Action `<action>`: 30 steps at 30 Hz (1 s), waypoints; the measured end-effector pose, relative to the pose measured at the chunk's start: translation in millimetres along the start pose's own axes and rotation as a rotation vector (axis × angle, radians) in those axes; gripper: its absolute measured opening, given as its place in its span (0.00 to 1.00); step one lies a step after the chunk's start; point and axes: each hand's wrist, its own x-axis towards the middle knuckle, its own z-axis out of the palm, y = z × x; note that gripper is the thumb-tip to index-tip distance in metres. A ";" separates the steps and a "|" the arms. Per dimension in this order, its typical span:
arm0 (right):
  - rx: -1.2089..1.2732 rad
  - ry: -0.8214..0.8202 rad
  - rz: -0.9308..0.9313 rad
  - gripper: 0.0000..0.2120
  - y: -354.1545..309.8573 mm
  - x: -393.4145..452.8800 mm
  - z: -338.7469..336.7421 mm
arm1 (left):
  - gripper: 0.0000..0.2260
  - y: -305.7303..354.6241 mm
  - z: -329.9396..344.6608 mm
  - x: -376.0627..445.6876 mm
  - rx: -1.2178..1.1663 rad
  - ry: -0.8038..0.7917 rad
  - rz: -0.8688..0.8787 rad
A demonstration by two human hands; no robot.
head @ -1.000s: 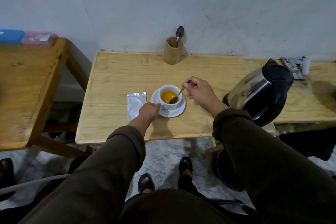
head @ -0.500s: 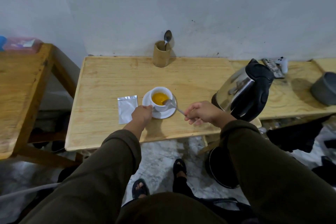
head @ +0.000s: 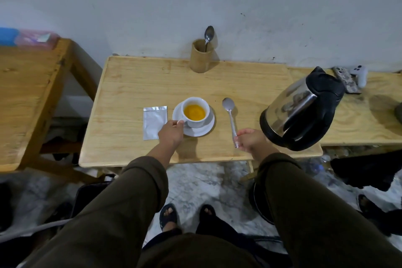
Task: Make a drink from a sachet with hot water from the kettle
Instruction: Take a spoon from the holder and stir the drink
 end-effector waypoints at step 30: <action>-0.930 -0.130 -0.018 0.13 7.7 76.5 28.8 | 0.20 4.5 26.2 -13.7 -0.096 0.228 -0.081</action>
